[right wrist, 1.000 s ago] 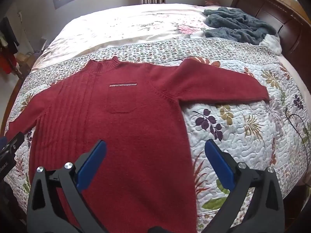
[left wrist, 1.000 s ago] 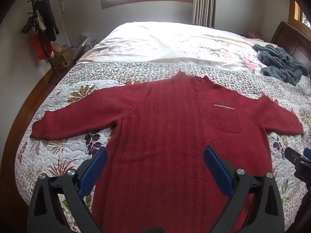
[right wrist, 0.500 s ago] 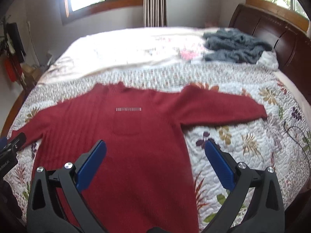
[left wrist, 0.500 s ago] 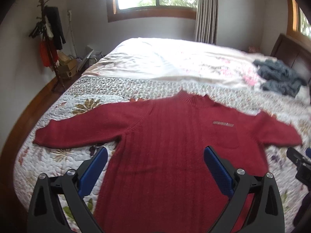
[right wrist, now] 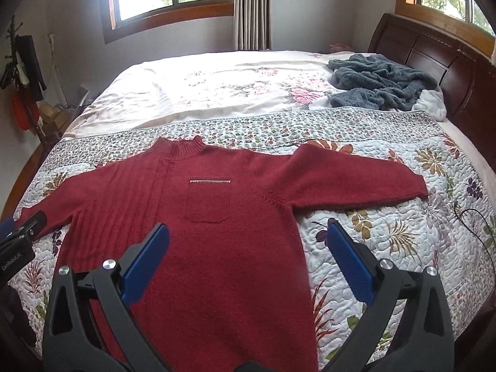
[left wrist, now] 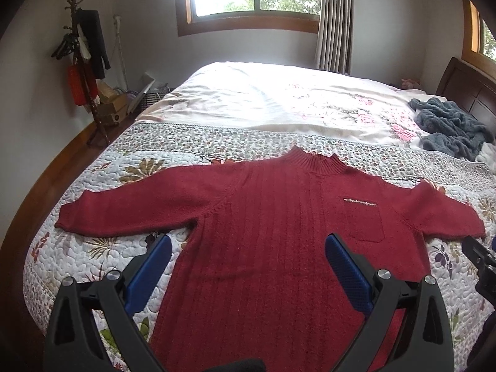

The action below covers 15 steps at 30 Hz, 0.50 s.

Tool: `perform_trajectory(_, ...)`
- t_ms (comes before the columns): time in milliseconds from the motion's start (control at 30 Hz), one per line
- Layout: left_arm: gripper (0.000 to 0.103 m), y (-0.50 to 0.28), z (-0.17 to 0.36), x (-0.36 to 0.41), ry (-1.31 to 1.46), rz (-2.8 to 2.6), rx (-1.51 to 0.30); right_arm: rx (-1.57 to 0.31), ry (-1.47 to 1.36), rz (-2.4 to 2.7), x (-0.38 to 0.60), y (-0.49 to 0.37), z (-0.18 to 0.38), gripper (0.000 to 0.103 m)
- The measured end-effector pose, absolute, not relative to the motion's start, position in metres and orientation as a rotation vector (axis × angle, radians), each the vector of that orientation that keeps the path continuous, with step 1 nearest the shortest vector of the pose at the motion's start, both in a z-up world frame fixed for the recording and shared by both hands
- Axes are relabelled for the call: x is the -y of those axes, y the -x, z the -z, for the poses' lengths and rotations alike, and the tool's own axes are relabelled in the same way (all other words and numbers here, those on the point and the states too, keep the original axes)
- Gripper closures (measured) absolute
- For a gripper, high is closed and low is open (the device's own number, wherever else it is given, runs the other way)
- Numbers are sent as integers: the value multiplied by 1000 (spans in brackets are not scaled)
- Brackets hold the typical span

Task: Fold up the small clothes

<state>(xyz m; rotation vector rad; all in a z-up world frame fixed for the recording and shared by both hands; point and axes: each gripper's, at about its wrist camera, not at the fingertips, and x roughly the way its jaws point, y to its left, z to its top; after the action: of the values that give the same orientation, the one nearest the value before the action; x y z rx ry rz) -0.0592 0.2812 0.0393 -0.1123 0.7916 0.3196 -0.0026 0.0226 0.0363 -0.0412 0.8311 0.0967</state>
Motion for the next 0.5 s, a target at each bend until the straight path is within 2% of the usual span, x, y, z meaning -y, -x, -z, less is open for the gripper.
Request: perform_trajectory(500,4,58,-40,-275,90,-305,-804,-851,67,-98,-28,3,-33,3)
